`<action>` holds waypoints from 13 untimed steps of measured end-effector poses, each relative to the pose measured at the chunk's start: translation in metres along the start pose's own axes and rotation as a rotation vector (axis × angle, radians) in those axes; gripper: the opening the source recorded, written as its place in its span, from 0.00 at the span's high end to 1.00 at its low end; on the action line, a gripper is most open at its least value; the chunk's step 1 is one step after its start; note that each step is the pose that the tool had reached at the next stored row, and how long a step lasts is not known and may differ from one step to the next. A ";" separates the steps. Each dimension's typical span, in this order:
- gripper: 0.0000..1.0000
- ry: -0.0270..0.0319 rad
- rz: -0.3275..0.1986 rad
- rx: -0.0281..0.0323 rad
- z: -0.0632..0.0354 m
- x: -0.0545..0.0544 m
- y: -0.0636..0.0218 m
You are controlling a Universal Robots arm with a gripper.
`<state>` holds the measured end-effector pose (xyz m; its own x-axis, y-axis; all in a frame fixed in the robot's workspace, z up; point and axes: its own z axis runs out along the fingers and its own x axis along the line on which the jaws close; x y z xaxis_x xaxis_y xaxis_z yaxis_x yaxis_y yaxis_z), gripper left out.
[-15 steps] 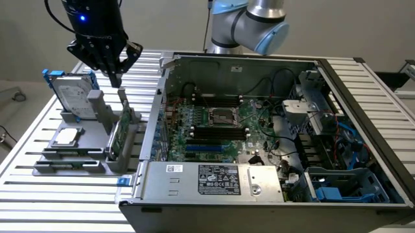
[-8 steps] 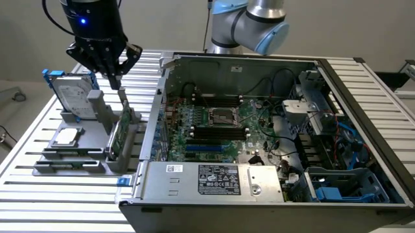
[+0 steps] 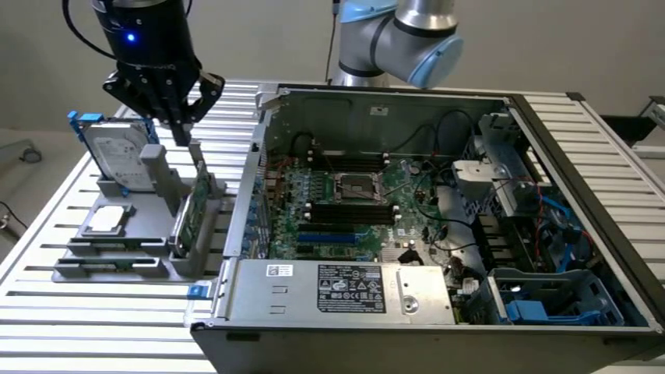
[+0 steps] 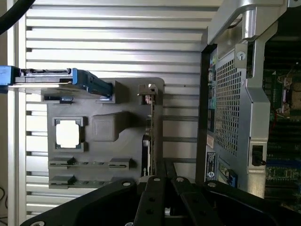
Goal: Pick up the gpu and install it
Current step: 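Reach for the gpu, then pick up the gpu and move the gpu toward the slot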
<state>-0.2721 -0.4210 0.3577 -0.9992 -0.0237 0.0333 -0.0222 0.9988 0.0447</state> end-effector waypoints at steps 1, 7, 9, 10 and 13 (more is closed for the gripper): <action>0.89 0.0003 -0.003 0.0001 0.0003 0.001 0.0000; 0.89 0.0006 -0.017 0.0009 0.0026 0.011 0.0000; 0.89 0.0008 -0.018 0.0010 0.0026 0.011 0.0000; 0.89 0.0009 -0.018 0.0011 0.0026 0.011 0.0000; 0.89 0.0009 -0.019 0.0011 0.0026 0.011 0.0000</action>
<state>-0.2831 -0.4211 0.3555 -0.9985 -0.0427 0.0334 -0.0412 0.9982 0.0442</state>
